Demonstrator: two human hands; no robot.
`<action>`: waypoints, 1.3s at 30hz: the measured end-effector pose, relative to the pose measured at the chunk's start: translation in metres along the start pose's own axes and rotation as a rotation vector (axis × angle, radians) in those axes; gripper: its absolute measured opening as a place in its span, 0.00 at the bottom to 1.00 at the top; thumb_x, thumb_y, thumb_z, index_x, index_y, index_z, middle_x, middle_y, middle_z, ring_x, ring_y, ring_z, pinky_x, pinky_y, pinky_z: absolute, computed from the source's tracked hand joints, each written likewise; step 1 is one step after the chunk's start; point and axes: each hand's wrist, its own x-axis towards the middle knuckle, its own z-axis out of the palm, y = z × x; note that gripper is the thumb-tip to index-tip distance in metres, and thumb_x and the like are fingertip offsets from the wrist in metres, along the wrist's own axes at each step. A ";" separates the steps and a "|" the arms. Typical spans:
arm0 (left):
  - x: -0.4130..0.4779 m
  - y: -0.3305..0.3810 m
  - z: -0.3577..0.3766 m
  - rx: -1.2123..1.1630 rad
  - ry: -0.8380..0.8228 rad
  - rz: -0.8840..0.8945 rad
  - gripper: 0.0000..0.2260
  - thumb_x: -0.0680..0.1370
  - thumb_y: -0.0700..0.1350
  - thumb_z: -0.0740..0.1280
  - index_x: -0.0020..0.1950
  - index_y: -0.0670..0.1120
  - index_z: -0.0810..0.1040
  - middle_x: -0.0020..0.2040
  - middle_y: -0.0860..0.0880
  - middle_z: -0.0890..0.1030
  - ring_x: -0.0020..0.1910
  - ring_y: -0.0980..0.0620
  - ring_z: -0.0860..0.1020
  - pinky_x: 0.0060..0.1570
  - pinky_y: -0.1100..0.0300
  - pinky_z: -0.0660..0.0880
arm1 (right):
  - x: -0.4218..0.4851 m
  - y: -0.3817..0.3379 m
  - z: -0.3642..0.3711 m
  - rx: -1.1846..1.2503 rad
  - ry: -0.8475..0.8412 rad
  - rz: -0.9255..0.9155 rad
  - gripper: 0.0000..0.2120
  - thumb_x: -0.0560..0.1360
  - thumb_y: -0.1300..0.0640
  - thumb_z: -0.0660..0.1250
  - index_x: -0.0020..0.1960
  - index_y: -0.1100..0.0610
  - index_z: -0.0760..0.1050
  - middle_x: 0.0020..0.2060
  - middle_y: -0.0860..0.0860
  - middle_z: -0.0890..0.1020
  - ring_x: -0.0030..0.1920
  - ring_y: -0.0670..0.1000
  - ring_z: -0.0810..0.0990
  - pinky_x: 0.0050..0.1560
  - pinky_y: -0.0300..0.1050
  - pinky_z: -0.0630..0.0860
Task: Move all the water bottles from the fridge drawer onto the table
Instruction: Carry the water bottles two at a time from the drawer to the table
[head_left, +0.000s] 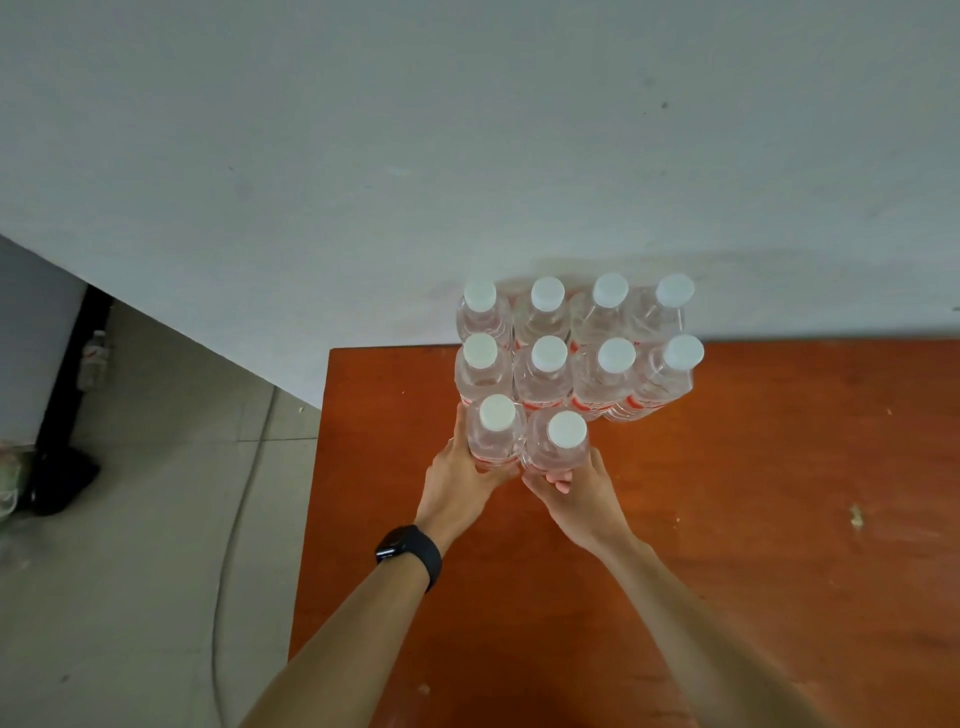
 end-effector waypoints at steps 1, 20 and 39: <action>0.001 -0.002 0.001 0.015 0.001 0.005 0.41 0.72 0.60 0.76 0.79 0.55 0.60 0.66 0.56 0.79 0.62 0.55 0.79 0.61 0.55 0.78 | 0.001 0.000 0.000 -0.001 -0.004 0.000 0.36 0.74 0.40 0.71 0.78 0.45 0.60 0.72 0.46 0.66 0.65 0.40 0.69 0.68 0.46 0.73; 0.000 -0.010 0.000 0.038 0.028 -0.022 0.39 0.72 0.61 0.75 0.78 0.59 0.60 0.71 0.53 0.73 0.69 0.50 0.73 0.62 0.55 0.72 | 0.011 -0.008 -0.004 0.053 -0.037 0.031 0.34 0.75 0.50 0.73 0.77 0.48 0.63 0.71 0.47 0.69 0.72 0.49 0.67 0.71 0.52 0.69; -0.065 0.017 -0.013 0.446 -0.334 -0.163 0.31 0.79 0.57 0.68 0.79 0.51 0.62 0.76 0.47 0.69 0.69 0.48 0.74 0.64 0.52 0.76 | -0.118 -0.002 -0.055 0.119 0.084 0.208 0.20 0.82 0.51 0.64 0.73 0.48 0.69 0.67 0.45 0.76 0.64 0.44 0.76 0.46 0.32 0.72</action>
